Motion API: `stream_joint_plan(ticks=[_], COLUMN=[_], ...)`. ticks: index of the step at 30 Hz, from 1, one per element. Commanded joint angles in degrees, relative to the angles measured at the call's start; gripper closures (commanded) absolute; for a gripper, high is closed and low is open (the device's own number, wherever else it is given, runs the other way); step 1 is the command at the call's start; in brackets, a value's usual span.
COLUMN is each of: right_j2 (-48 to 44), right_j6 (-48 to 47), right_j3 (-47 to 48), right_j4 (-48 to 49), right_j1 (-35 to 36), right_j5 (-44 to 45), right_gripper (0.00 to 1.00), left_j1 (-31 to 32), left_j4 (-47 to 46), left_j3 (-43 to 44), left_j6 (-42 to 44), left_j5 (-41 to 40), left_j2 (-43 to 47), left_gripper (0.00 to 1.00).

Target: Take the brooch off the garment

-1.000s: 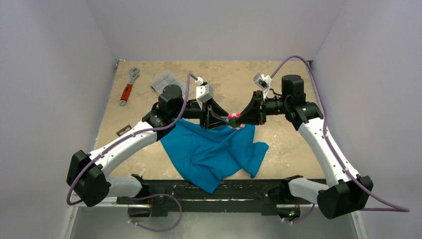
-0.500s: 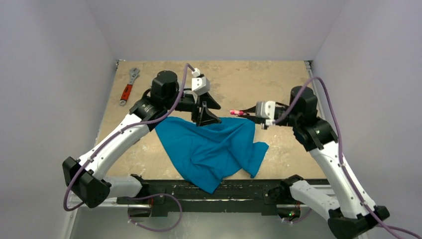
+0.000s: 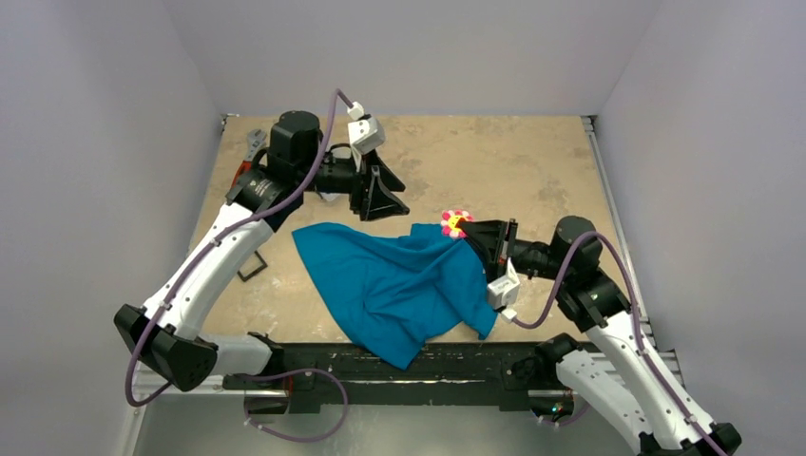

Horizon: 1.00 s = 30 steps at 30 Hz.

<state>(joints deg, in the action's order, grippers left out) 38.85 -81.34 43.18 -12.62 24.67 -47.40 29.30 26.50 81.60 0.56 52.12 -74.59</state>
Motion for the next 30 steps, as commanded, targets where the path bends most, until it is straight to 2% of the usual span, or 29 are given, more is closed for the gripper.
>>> stream_joint_plan(ticks=[1,5,8,11,15,21,26,30], right_j2=[-3.16,-2.61,-2.28,-2.31,-1.92,-1.67,-1.51,-1.24], right_j6=[-8.77,-12.1,-13.32,-15.1,-16.51,-16.66,-16.76,-16.67], right_j3=[-5.75,-6.16,-6.72,-6.73,-6.01,-6.04,-6.26,-6.18], right_j4=[11.48,10.59,11.45,10.36,8.56,8.62,8.58,8.93], right_j1=[1.18,1.99,2.62,2.93,2.95,3.18,3.23,3.33], right_j5=[1.56,4.68,6.63,7.35,8.18,8.47,8.37,8.55], right_gripper=[1.0,1.0,1.0,1.0,1.0,1.0,1.0,1.0], left_j1=[-0.02,0.41,1.95,3.73,4.81,6.3,6.95,7.76], left_j4=[-0.6,-13.48,-16.77,-16.45,-19.14,-18.74,-19.02,-19.01], left_j3=[2.82,-2.44,-4.4,-2.8,-0.96,0.81,2.05,2.84], left_j6=[-12.53,-33.34,-39.75,-41.2,-43.92,-43.85,-43.83,-43.19], left_j5=[0.06,-0.2,-2.34,-5.1,-3.6,-3.04,-2.85,-2.81], left_j2=[-2.25,-3.9,-5.62,-8.46,-11.42,-14.12,-15.61,-16.32], left_gripper=[0.44,0.49,0.53,0.55,0.51,0.51,0.53,0.59])
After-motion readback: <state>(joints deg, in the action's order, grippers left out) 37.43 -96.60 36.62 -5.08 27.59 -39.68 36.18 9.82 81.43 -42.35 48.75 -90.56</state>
